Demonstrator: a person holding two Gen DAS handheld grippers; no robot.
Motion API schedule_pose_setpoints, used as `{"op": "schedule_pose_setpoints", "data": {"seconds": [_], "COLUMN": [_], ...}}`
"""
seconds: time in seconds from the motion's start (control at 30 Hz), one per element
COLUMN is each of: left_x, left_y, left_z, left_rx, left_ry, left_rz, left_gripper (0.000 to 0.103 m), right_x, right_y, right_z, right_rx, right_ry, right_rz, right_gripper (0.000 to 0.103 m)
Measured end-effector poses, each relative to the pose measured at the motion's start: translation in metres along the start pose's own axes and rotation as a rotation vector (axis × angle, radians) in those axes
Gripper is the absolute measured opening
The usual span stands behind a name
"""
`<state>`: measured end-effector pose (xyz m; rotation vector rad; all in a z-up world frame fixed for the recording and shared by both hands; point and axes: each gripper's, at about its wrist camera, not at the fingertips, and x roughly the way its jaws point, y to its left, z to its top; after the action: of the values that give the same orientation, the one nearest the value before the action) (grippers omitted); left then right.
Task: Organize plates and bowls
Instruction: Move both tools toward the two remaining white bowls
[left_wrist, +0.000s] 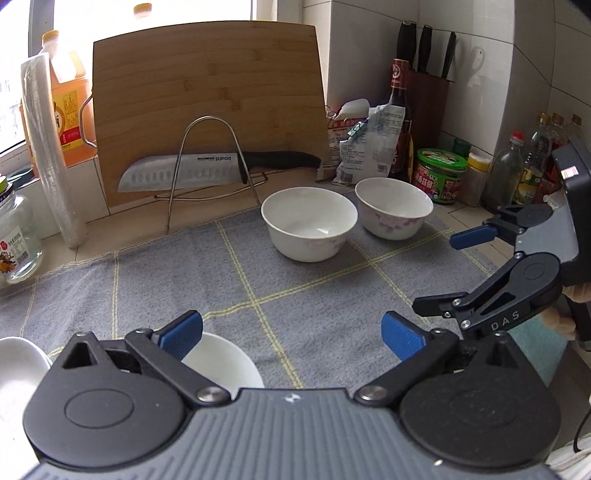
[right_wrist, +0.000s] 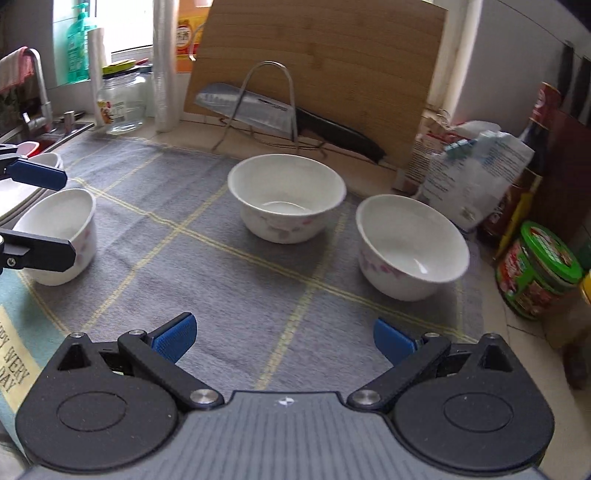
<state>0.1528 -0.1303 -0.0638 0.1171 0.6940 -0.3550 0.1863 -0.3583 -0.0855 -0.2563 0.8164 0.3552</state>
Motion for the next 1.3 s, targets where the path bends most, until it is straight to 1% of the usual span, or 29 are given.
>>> {"op": "schedule_pose_setpoints", "data": {"seconds": [0.13, 0.2, 0.33, 0.43, 0.53, 0.63, 0.73, 0.8, 0.97, 1.03, 1.1, 1.2, 1.3], "left_x": [0.015, 0.020, 0.029, 0.038, 0.046, 0.055, 0.060, 0.064, 0.068, 0.070, 0.071, 0.074, 0.081], "left_y": [-0.013, -0.019, -0.023, -0.021, -0.015, -0.007, 0.002, 0.005, 0.005, 0.005, 0.007, 0.010, 0.012], "left_z": [0.012, 0.016, 0.025, 0.030, 0.036, 0.042, 0.050, 0.055, 0.069, 0.073, 0.078, 0.082, 0.084], "left_rx": [-0.020, -0.023, -0.033, -0.033, -0.007, 0.024, 0.056, 0.086, 0.174, 0.191, 0.206, 0.240, 0.285], "left_ry": [0.003, 0.000, 0.006, 0.025, 0.038, 0.059, 0.069, 0.078, 0.134, 0.169, 0.206, 0.236, 0.264], "left_rz": [0.025, 0.038, 0.054, 0.047, 0.033, 0.024, -0.031, -0.050, -0.061, -0.051, -0.063, -0.080, -0.066], "left_gripper": [0.102, 0.102, 0.102, 0.102, 0.102, 0.102, 0.102, 0.102, 0.102, 0.102, 0.102, 0.102, 0.102], "right_x": [0.000, -0.001, -0.002, 0.002, 0.009, 0.016, 0.024, 0.028, 0.037, 0.044, 0.050, 0.058, 0.063], "right_y": [-0.026, -0.032, -0.036, -0.032, -0.022, -0.009, 0.003, 0.009, 0.015, 0.015, 0.015, 0.018, 0.023], "right_z": [-0.007, -0.009, -0.008, -0.007, -0.005, -0.002, 0.004, 0.008, 0.019, 0.023, 0.027, 0.031, 0.034], "right_rx": [0.074, 0.086, 0.076, 0.082, 0.091, 0.067, 0.034, 0.017, -0.014, -0.020, -0.030, -0.046, -0.069], "right_ry": [0.000, -0.009, -0.025, -0.024, -0.016, -0.005, 0.002, 0.001, -0.012, -0.015, -0.024, -0.028, -0.032], "right_rz": [-0.048, -0.077, -0.090, -0.068, -0.041, -0.034, -0.037, -0.036, 0.013, 0.034, 0.062, 0.084, 0.100], "right_gripper": [0.103, 0.103, 0.103, 0.103, 0.103, 0.103, 0.103, 0.103, 0.103, 0.103, 0.103, 0.103, 0.103]}}
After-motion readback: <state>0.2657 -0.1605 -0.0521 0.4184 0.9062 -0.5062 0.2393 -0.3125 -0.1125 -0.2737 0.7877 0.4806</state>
